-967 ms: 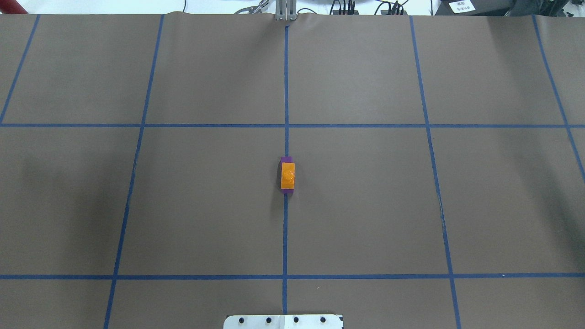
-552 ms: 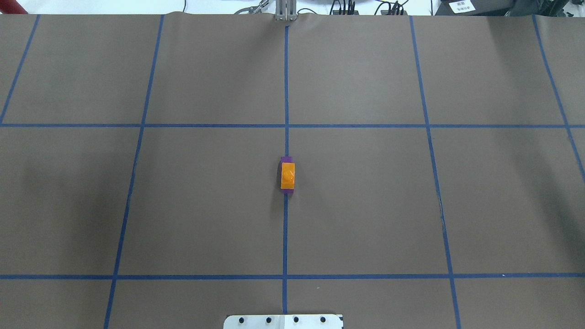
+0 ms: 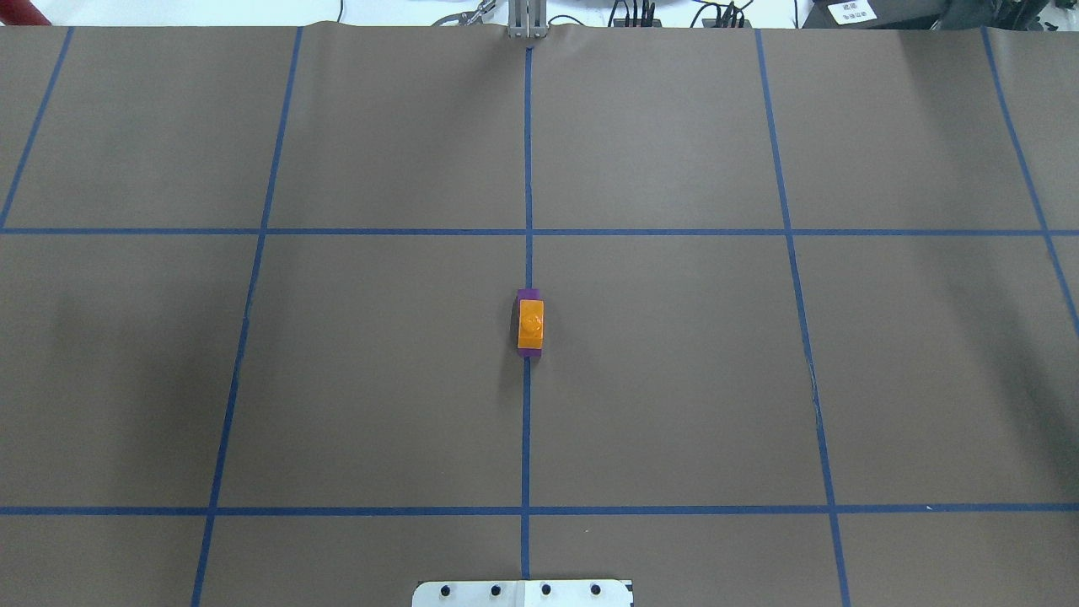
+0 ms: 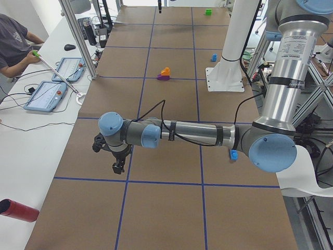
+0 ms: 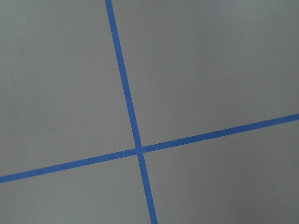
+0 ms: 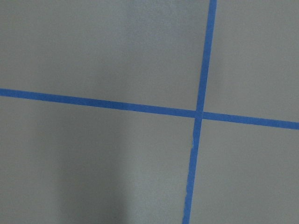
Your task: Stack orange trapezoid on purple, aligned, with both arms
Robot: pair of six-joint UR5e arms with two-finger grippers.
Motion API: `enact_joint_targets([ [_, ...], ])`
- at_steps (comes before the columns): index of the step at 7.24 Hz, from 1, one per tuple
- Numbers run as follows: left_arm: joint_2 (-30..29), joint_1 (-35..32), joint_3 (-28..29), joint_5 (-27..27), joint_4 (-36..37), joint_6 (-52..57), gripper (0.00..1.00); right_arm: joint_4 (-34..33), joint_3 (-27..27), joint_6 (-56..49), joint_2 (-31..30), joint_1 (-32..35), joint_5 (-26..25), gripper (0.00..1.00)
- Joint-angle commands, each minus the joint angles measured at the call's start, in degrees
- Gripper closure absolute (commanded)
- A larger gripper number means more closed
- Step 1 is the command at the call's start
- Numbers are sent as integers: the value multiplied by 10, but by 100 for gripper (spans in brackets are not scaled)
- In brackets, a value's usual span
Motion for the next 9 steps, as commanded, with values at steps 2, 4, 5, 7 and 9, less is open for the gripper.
enact_joint_targets([
  [2, 8, 0, -11, 1, 0, 0, 0, 2, 5, 1, -3, 1, 15, 0],
  [4, 35, 0, -29, 1, -9, 1, 0, 3, 5, 0, -3, 0, 10, 0],
  [5, 35, 0, -30, 2, -9, 1, 0, 3, 2, 1, -3, 0, 10, 0],
  [7, 33, 0, -31, 2, -9, 1, 0, 3, 1, 0, -8, 0, 10, 0],
  [9, 27, 0, -31, 2, -8, 0, 0, 3, 1, 0, -8, 0, 10, 0],
])
